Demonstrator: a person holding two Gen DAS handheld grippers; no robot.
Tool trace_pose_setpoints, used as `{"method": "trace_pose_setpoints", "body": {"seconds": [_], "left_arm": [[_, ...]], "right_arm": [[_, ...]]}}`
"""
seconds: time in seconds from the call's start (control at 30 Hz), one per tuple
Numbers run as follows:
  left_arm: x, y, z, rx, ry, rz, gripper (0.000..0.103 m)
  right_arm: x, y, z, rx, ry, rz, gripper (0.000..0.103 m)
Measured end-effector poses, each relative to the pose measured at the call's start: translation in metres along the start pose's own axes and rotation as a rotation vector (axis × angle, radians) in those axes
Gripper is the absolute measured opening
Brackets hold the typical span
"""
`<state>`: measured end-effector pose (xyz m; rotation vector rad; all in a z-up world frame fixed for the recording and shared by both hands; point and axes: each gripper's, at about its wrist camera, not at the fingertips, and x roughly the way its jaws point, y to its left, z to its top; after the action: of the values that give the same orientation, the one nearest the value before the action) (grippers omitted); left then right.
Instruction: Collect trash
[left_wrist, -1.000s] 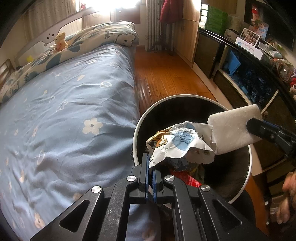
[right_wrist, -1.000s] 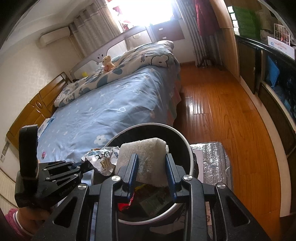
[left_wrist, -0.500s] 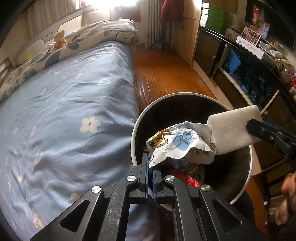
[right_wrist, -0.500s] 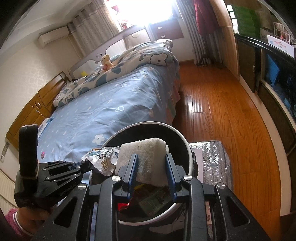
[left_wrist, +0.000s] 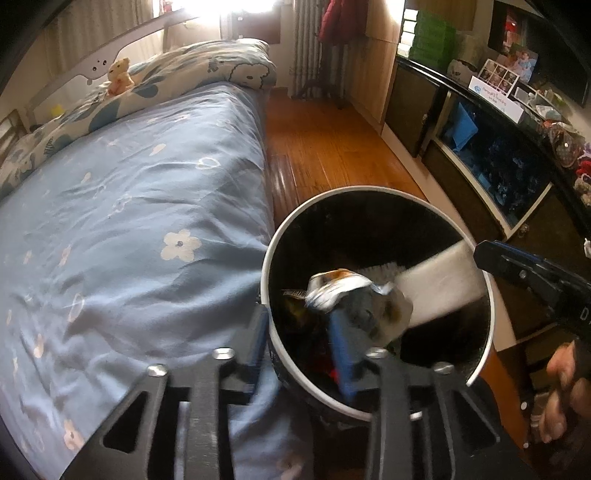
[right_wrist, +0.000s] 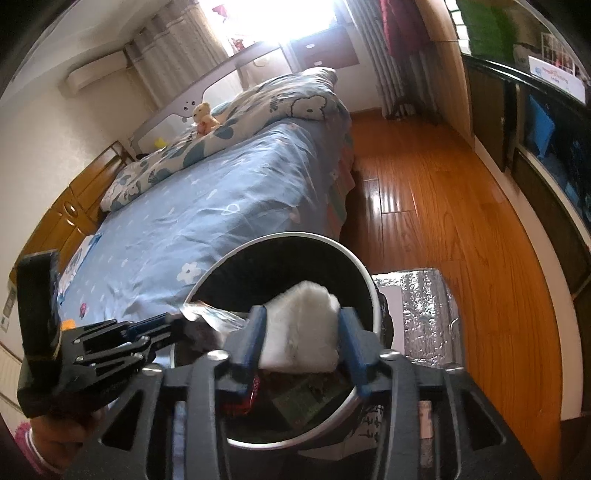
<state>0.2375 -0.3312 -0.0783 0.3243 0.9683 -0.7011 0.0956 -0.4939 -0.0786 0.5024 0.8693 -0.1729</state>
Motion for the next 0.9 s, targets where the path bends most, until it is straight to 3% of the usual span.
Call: {"method": "trace_pose_setpoints", "body": {"seconds": [0.17, 0.43, 0.9], "left_arm": [[-0.013, 0.007, -0.007, -0.011, -0.026, 0.000, 0.044], [-0.037, 0.025, -0.035, -0.071, -0.054, -0.003, 0.053], [-0.086, 0.047, -0.081, -0.126, -0.103, 0.014, 0.054]], "right_arm": [[-0.007, 0.003, -0.001, 0.005, -0.012, 0.002, 0.055], [-0.019, 0.022, -0.008, -0.006, -0.041, 0.021, 0.073], [-0.039, 0.060, -0.037, -0.040, -0.063, 0.055, 0.078]]}}
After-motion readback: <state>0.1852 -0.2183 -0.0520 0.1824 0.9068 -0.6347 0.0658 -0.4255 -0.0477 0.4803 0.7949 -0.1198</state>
